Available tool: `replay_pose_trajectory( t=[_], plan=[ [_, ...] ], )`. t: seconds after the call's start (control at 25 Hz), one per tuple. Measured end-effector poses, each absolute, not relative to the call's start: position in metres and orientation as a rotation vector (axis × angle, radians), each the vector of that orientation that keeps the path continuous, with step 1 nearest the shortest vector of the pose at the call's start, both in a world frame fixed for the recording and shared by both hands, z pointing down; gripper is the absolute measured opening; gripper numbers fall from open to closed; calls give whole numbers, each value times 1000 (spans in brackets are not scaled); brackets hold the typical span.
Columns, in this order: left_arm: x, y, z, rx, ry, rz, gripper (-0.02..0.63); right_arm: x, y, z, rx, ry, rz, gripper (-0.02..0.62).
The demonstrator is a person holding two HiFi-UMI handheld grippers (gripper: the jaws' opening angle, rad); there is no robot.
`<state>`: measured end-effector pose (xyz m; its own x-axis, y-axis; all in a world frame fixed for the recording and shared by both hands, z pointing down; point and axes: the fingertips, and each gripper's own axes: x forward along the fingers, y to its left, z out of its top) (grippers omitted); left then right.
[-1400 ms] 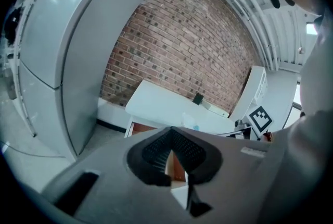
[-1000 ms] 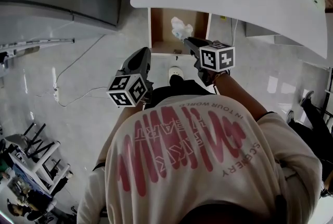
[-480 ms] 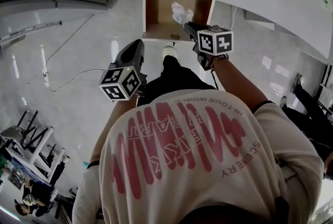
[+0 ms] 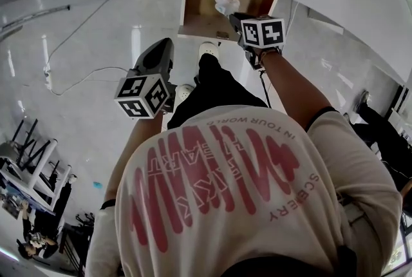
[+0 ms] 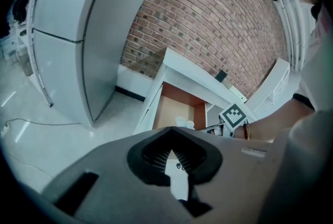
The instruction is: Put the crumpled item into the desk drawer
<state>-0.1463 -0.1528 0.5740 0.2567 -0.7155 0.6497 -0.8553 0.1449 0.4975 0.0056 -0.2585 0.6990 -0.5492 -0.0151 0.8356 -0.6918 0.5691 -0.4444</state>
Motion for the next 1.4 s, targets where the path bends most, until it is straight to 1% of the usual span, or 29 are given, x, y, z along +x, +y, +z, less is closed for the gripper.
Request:
replay_pose_trajectory(
  t=[0.44, 0.76, 1.4],
  plan=[
    [-153, -156, 587, 1570, -1473, 170, 3, -4, -260, 742, 536, -1824, 982, 49],
    [-148, -148, 594, 1557, -1458, 169, 5, 8, -257, 769, 521, -1737, 943, 49],
    [-151, -138, 602, 1499, -1471, 161, 5, 12, -256, 793, 489, -1644, 903, 51]
  ],
)
